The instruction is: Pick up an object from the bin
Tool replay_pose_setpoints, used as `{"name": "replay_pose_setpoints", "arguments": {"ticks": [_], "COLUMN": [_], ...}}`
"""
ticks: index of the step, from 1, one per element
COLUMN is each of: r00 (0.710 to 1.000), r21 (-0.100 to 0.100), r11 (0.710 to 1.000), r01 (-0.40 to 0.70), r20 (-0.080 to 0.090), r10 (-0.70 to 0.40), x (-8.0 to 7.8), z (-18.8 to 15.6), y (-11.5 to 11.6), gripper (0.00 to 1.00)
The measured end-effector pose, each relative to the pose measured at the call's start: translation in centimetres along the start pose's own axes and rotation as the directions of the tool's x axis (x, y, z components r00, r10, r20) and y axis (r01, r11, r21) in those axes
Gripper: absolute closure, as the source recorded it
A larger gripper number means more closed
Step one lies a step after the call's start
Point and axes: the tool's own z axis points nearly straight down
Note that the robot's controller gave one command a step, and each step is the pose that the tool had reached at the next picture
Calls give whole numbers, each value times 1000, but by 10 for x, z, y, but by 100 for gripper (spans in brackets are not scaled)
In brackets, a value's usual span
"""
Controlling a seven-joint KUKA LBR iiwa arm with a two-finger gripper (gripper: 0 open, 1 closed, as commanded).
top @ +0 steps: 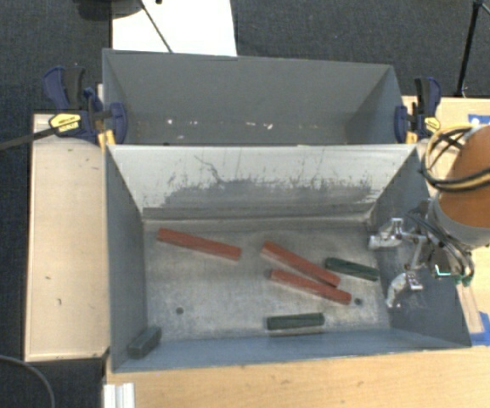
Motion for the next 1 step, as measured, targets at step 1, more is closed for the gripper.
{"name": "replay_pose_setpoints", "arguments": {"ticks": [1], "r00": [1000], "r21": [2], "r11": [1000], "r01": [4], "r20": [8], "r10": [-4], "x": [-2], "z": [-4], "y": [0], "gripper": [0]}}
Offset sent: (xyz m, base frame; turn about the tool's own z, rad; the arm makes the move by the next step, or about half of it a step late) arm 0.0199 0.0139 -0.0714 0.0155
